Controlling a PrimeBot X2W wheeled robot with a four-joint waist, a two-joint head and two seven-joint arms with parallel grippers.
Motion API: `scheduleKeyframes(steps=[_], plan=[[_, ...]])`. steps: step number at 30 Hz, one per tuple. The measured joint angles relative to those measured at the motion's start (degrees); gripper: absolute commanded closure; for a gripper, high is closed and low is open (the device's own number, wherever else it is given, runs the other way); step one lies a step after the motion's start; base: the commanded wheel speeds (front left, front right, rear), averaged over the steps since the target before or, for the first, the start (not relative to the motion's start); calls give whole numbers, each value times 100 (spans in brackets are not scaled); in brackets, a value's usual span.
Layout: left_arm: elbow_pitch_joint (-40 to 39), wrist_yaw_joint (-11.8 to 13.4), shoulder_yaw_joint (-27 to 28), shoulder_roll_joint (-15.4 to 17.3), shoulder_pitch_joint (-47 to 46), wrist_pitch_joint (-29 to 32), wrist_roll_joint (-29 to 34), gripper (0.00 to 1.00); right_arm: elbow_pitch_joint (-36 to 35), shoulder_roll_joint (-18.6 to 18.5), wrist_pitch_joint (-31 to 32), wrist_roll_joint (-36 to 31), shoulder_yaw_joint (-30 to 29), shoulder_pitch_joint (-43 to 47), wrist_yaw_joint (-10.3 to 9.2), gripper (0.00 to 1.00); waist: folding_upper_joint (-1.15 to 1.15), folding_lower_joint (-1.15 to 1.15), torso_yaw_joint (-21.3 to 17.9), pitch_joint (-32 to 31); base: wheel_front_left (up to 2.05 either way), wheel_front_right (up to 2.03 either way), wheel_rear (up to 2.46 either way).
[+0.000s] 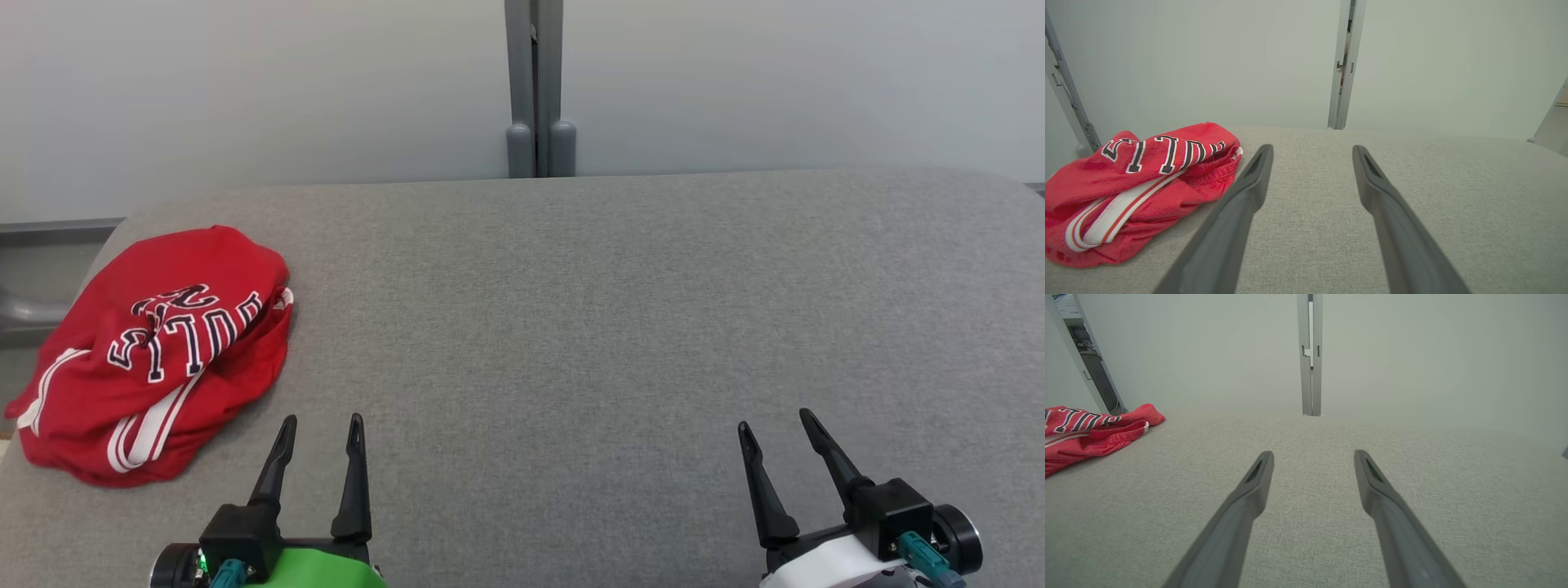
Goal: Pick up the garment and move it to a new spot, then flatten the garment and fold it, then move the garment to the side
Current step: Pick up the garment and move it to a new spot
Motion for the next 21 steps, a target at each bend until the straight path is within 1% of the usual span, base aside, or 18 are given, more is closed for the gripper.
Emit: scheduleKeyframes(steps=[4, 12, 21], plan=[[-18, 47, 10, 2, -1, 0, 1, 0, -21, 2, 0, 0, 52, 4, 7, 0, 0, 0, 239, 49, 0, 0, 0], [-83, 199, 71, 3, 10, -8, 44, 0, -16, 3, 0, 10, 114, 3, 7, 0, 0, 0, 873, 129, 0, 0, 0], [-115, 250, 137, 4, 17, -8, 66, 0, -30, 5, 0, 30, 166, 2, 7, 0, 0, 0, 1605, 172, 0, 0, 0]])
